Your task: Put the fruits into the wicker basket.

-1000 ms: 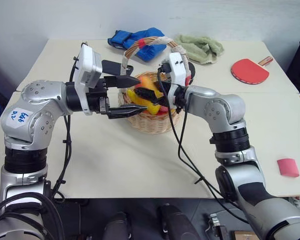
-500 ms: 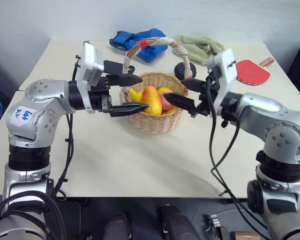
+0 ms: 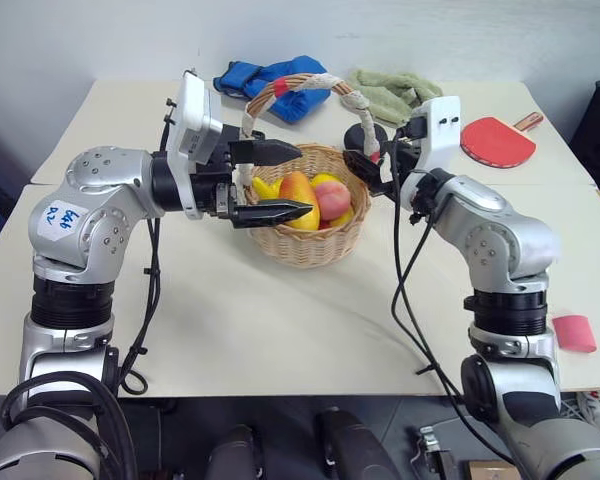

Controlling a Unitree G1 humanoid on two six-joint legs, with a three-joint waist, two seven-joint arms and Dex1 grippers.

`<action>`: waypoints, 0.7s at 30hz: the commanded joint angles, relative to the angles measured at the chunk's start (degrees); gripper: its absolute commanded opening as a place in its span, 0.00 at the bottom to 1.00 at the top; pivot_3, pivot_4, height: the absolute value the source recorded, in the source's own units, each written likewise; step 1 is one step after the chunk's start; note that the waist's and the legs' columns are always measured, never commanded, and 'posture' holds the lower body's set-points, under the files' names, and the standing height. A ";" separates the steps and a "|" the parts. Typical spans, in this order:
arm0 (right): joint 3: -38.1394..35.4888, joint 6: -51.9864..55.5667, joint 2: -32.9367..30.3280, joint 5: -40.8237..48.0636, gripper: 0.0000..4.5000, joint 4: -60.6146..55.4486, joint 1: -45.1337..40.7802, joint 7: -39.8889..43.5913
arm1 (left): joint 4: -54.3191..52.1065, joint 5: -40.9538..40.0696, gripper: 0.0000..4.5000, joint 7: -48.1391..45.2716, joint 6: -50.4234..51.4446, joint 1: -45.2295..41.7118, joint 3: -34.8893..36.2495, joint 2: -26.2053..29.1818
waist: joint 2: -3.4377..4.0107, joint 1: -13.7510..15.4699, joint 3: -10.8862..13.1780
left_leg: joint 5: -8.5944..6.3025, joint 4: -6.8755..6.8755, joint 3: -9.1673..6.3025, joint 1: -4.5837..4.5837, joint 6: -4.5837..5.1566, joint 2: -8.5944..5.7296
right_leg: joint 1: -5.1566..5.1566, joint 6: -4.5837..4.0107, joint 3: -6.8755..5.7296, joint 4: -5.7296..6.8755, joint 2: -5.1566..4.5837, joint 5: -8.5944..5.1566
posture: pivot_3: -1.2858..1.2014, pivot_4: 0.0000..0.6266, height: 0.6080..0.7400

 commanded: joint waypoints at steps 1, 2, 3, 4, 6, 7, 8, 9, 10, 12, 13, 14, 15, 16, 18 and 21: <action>-0.38 -4.90 0.29 -2.05 0.79 1.87 -1.31 0.95 | -0.63 0.30 0.92 -0.06 -1.18 -1.29 0.46 -0.09 | 0.00 0.00 0.00 | 0.00 0.00 0.00 0.00 0.00 0.00 | 0.00 0.00 0.00 0.01 0.00 0.00 | 0.52 0.24 1.00; -0.26 -5.33 0.18 -2.44 0.70 2.06 -1.21 1.19 | -0.62 0.29 0.92 0.03 -1.20 -1.32 0.53 -0.14 | 0.00 0.00 0.00 | 0.00 0.00 0.00 0.00 0.00 0.00 | 0.00 0.00 0.00 0.01 0.00 0.00 | 0.52 0.24 1.00; -0.46 -5.21 0.13 -2.24 0.64 1.46 -0.89 1.58 | -0.70 0.22 0.92 0.08 -1.17 -1.23 0.63 -0.14 | 0.00 -0.01 0.00 | 0.00 0.00 0.00 0.00 0.00 0.00 | 0.00 0.00 0.00 0.02 0.00 0.00 | 0.52 0.24 1.00; -0.76 -4.72 0.03 -1.77 0.55 0.16 -0.47 1.94 | -0.86 0.16 0.92 0.07 -1.17 -1.00 0.72 -0.10 | 0.00 -0.03 0.00 | 0.00 0.01 0.00 0.00 0.00 0.00 | 0.00 0.00 0.00 0.03 0.00 0.00 | 0.52 0.24 1.00; -1.64 -3.22 -0.15 -0.45 0.40 -2.64 0.15 2.44 | -0.90 0.22 0.92 -0.02 -1.39 -0.62 0.74 -0.12 | 0.00 -0.03 0.00 | 0.00 0.01 0.00 0.00 0.00 0.01 | 0.00 0.00 -0.01 0.04 0.00 0.00 | 0.52 0.24 1.00; -2.40 -2.16 -0.24 0.37 0.32 -4.03 0.43 2.31 | -0.77 0.22 0.92 -0.09 -1.47 -0.57 0.71 -0.22 | 0.00 -0.03 0.00 | 0.00 0.01 -0.01 0.00 0.00 0.01 | -0.01 0.00 -0.01 0.07 0.00 0.00 | 0.52 0.24 1.00; -3.35 -1.19 -0.50 1.21 0.25 -5.65 0.89 2.07 | -0.54 0.25 0.92 -0.15 -1.60 -0.60 0.59 -0.41 | 0.00 0.01 0.00 | 0.00 0.01 -0.02 0.00 0.00 0.02 | -0.01 0.00 -0.02 0.08 0.00 0.00 | 0.52 0.24 1.00; -3.99 -0.48 -0.65 1.74 0.18 -6.73 1.18 1.86 | -0.34 0.28 0.92 -0.21 -1.71 -0.66 0.52 -0.54 | 0.00 0.07 0.00 | 0.00 0.01 -0.03 0.00 0.00 0.01 | -0.01 0.00 -0.03 0.08 -0.01 0.00 | 0.52 0.24 1.00; -4.72 0.14 -1.00 2.06 0.11 -8.00 1.62 1.67 | -0.11 0.27 0.92 -0.31 -1.85 -0.74 0.41 -0.75 | 0.00 0.12 0.00 | 0.00 0.02 -0.05 0.00 0.00 0.01 | -0.01 0.00 -0.04 0.08 -0.01 0.00 | 0.52 0.24 1.00; -6.81 1.31 -2.02 2.52 0.08 -10.27 2.54 0.90 | 0.27 0.19 0.92 -0.50 -2.16 -0.99 0.11 -1.36 | 0.00 0.25 0.00 | 0.00 0.03 -0.03 -0.01 0.00 -0.01 | -0.01 0.00 -0.03 0.08 -0.04 0.00 | 0.52 0.24 1.00; -8.64 1.87 -3.79 2.15 0.08 -11.98 3.60 0.12 | 0.47 0.06 0.92 -0.62 -2.29 -1.26 -0.20 -2.02 | 0.00 0.35 0.00 | 0.00 0.03 -0.03 -0.01 0.00 0.00 | -0.01 0.00 -0.04 0.08 -0.04 0.00 | 0.52 0.24 1.00; -11.27 2.34 -6.40 1.09 0.08 -13.62 5.19 -1.08 | 0.58 -0.22 0.92 -0.68 -2.29 -1.61 -0.53 -2.93 | 0.00 0.70 0.00 | 0.00 0.04 -0.04 -0.01 0.00 0.00 | -0.01 0.00 -0.05 0.09 -0.04 0.00 | 0.52 0.24 1.00; -13.01 2.67 -8.27 0.44 0.08 -14.75 6.33 -2.00 | 0.67 -0.36 0.92 -0.75 -2.29 -1.86 -0.72 -3.60 | 0.00 1.28 0.00 | 0.00 0.03 -0.03 -0.01 0.00 -0.01 | -0.01 0.00 -0.05 0.06 -0.04 0.00 | 0.52 0.24 1.00; -16.37 2.41 -11.12 -0.34 0.08 -15.56 8.75 -2.55 | 0.43 -0.92 0.92 -0.80 -2.03 -2.11 -0.95 -4.56 | 0.00 1.56 0.00 | 0.00 0.04 -0.11 -0.03 0.00 -0.04 | 0.03 0.00 -0.13 0.03 -0.09 0.00 | 0.52 0.24 1.00; -21.43 1.00 -16.37 -2.36 0.08 -16.46 14.30 -2.55 | -0.08 -1.51 0.92 -0.94 -1.83 -2.43 -1.50 -6.16 | 0.00 2.86 0.00 | -0.02 0.04 -0.11 -0.07 0.04 -0.08 | 0.04 0.01 -0.11 -0.08 -0.13 0.00 | 0.52 0.24 1.00; -26.76 -1.66 -21.81 -5.46 0.08 -16.19 22.62 -2.06 | -0.10 -1.54 0.92 -1.02 -1.98 -2.84 -2.20 -8.16 | 0.00 3.20 0.00 | -0.07 0.02 -0.07 -0.09 0.12 -0.12 | 0.13 0.01 -0.03 -0.31 -0.13 0.00 | 0.52 0.24 1.00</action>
